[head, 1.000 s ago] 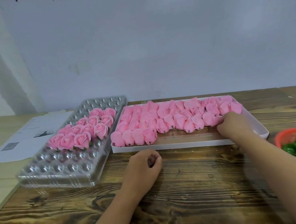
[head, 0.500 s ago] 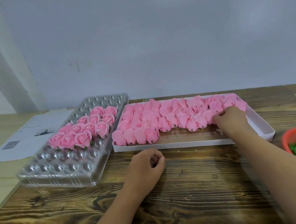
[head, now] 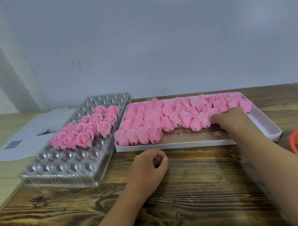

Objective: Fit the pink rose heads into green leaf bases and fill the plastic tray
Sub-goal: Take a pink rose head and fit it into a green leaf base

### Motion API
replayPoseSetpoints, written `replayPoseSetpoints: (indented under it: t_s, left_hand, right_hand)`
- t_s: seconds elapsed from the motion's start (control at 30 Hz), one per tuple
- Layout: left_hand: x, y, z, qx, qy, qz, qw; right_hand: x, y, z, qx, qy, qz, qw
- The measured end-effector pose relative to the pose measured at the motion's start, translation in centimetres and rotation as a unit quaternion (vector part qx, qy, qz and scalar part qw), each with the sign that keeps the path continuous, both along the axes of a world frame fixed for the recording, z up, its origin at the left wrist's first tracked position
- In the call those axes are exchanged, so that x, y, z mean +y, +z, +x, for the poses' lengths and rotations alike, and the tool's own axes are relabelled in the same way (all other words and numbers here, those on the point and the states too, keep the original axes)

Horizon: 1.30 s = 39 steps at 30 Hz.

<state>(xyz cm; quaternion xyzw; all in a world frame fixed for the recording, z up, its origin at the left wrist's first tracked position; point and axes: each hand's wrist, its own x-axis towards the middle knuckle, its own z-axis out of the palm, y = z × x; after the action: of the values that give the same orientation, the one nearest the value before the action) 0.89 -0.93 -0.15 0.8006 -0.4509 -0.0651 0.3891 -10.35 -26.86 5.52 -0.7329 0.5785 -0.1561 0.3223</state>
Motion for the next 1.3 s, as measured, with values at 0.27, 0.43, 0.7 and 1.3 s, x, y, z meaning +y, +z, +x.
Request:
replayPoseSetpoints:
  t_s: [0.27,0.43,0.7,1.3]
  left_hand:
    - [-0.1,0.1,-0.1,0.002,0.006,0.002,1.000]
    - [-0.1,0.1,-0.1,0.004,0.004,-0.003,1.000]
    - [-0.1,0.1,0.1,0.015,0.006,-0.012,1.000]
    - [-0.5,1.8,-1.6,0.231,-0.017,-0.057,0.971]
  right_hand:
    - [-0.4,0.0,0.6,0.074,0.013,-0.035,0.997]
    - [-0.8,-0.9,0.9,0.044,-0.012,-0.041,0.998]
    - [-0.9,-1.2,0.3,-0.071,-0.052,0.037,0.995]
    - [6.4,-0.1,-7.1,-0.404,0.145,0.159,0.889]
